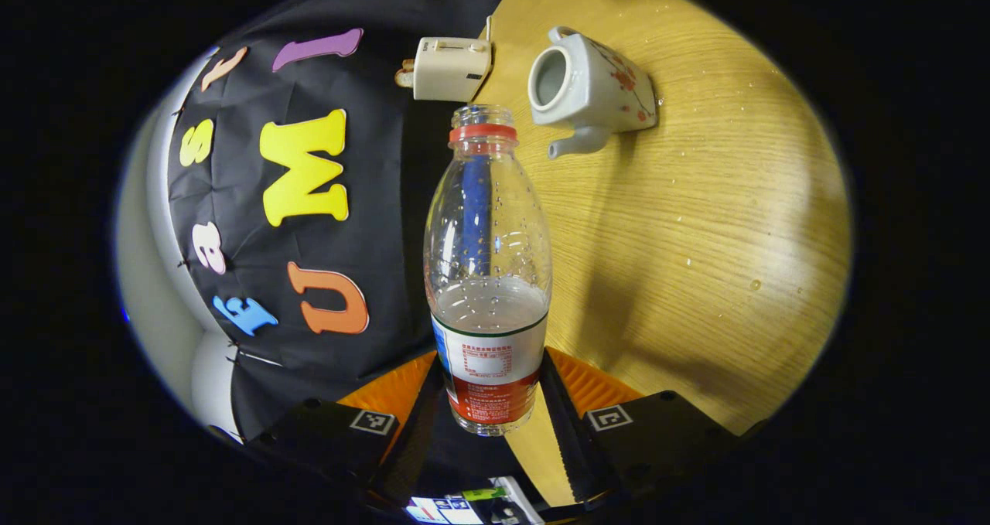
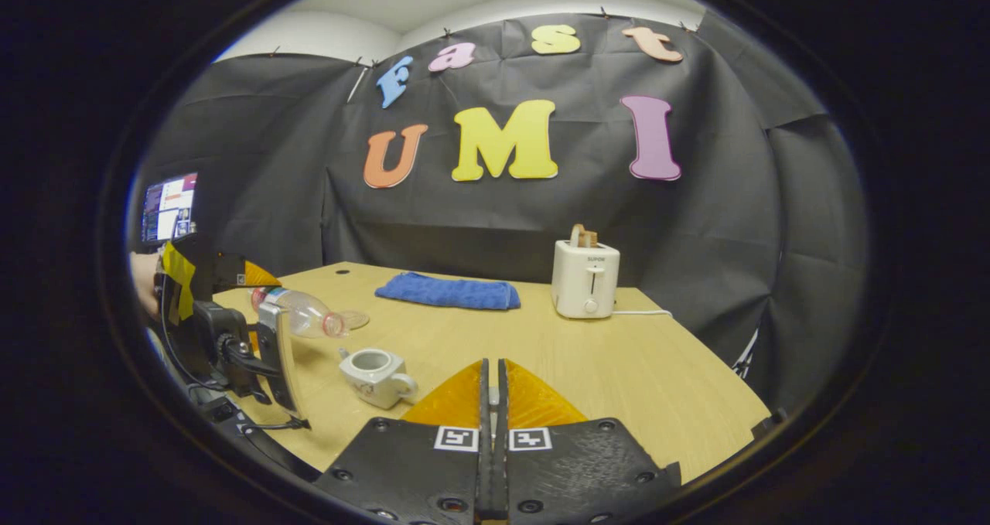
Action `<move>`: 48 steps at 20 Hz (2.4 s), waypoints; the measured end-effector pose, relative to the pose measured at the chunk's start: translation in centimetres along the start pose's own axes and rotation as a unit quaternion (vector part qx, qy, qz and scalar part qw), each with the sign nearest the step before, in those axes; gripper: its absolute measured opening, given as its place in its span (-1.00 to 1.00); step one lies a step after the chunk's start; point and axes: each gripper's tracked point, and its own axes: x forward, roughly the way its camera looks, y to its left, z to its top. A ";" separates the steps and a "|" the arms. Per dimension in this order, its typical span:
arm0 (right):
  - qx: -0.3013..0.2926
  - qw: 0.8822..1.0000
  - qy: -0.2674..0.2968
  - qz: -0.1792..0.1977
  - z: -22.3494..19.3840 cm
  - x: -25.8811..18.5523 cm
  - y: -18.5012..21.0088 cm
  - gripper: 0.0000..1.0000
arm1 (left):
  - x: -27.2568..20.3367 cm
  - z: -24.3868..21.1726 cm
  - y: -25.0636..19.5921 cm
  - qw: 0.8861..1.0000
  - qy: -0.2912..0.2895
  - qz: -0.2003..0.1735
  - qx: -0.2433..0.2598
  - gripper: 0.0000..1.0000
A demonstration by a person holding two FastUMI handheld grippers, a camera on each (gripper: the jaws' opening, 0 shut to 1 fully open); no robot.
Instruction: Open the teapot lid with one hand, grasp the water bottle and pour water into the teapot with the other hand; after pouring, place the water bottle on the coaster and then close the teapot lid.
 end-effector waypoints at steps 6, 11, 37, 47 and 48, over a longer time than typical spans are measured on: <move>0.009 1.000 0.000 -0.003 -0.3 -0.2 -1.0 -1.00 | -0.2 1.0 1.4 0.997 0.002 0.030 0.076 0.58; 0.010 1.000 -0.001 -0.002 -0.2 -0.3 -1.2 -1.00 | -0.4 1.1 2.4 0.994 0.006 0.043 0.104 0.49; 0.011 1.000 -0.004 -0.002 -0.3 -1.2 -1.7 -1.00 | -1.0 2.3 6.1 0.974 0.010 0.097 0.205 0.48; 0.014 1.000 -0.005 -0.003 -0.4 -1.4 -2.1 -1.00 | -1.3 3.1 7.1 0.964 0.011 0.115 0.239 0.48; 0.014 1.000 -0.005 -0.003 -0.5 -1.3 -2.1 -1.00 | -1.2 3.1 7.1 0.965 0.011 0.116 0.237 0.48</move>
